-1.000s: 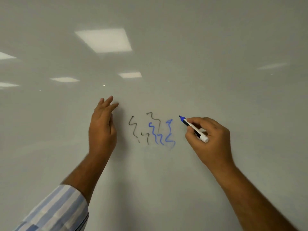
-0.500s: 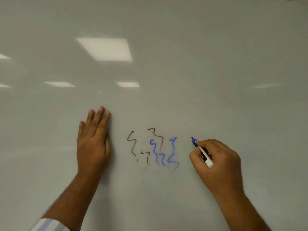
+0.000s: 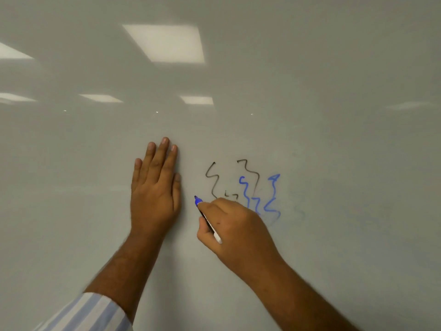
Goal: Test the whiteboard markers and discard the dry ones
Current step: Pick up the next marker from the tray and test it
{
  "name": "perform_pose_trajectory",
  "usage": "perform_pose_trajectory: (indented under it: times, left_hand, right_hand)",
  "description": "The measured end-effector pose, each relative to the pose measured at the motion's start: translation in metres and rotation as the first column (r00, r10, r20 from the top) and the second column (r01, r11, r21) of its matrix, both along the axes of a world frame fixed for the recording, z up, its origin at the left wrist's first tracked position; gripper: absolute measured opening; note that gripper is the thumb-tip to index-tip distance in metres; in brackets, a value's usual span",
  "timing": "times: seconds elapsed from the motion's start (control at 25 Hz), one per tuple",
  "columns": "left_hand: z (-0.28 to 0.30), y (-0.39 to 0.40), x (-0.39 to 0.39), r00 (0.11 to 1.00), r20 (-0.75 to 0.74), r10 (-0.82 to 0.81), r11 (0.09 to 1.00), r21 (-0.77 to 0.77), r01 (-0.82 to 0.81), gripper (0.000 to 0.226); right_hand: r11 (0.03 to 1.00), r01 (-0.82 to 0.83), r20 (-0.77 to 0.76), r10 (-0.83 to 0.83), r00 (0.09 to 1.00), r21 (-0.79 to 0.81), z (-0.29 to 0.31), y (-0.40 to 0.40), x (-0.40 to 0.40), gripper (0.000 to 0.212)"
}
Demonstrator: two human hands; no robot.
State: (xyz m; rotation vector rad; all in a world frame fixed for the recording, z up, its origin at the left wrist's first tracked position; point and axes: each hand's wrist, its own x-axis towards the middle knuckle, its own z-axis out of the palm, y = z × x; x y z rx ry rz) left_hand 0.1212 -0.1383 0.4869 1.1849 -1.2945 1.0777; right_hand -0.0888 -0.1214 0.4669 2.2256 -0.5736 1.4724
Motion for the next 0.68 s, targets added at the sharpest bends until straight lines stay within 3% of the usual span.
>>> perform_pose_trajectory:
  times: [0.16, 0.24, 0.36, 0.44, 0.52, 0.64, 0.68]
  left_hand:
    - [-0.020, 0.003, 0.008, 0.999, 0.021, 0.028, 0.999, 0.021, -0.028, 0.059]
    - [-0.026, 0.004, 0.009, 0.999, 0.031, 0.037, 0.999, 0.028, -0.038, 0.059]
    - [-0.039, 0.007, 0.013, 0.998, 0.044, 0.055, 0.997, 0.052, -0.057, 0.062]
    - [-0.047, 0.007, 0.016, 0.996, 0.063, 0.059, 0.996, 0.063, -0.063, 0.063]
    - [-0.053, 0.007, 0.018, 0.995, 0.077, 0.065, 0.996, 0.063, -0.070, 0.064]
    - [-0.056, 0.006, 0.021, 0.994, 0.087, 0.060, 0.996, 0.064, -0.066, 0.066]
    - [-0.057, 0.006, 0.022, 0.995, 0.086, 0.055, 0.996, 0.066, -0.061, 0.067]
  right_hand:
    - [1.000, 0.005, 0.162, -0.010, 0.987, 0.030, -0.013, 0.003, -0.005, 0.010]
    - [0.992, 0.030, 0.208, -0.055, 0.977, 0.124, -0.025, 0.011, -0.009, 0.014]
    - [0.971, 0.069, 0.119, -0.098, 0.988, 0.229, -0.048, 0.024, -0.005, 0.016]
    - [0.979, 0.010, 0.241, -0.059, 0.969, 0.201, -0.054, 0.022, -0.004, 0.011]
    - [0.991, -0.042, 0.343, -0.006, 0.939, 0.131, -0.053, 0.018, 0.003, 0.023]
    - [0.993, 0.040, 0.212, -0.062, 0.975, 0.109, -0.061, 0.014, 0.027, 0.035]
    - [0.992, 0.067, 0.231, -0.091, 0.969, 0.109, -0.066, 0.011, 0.030, 0.033]
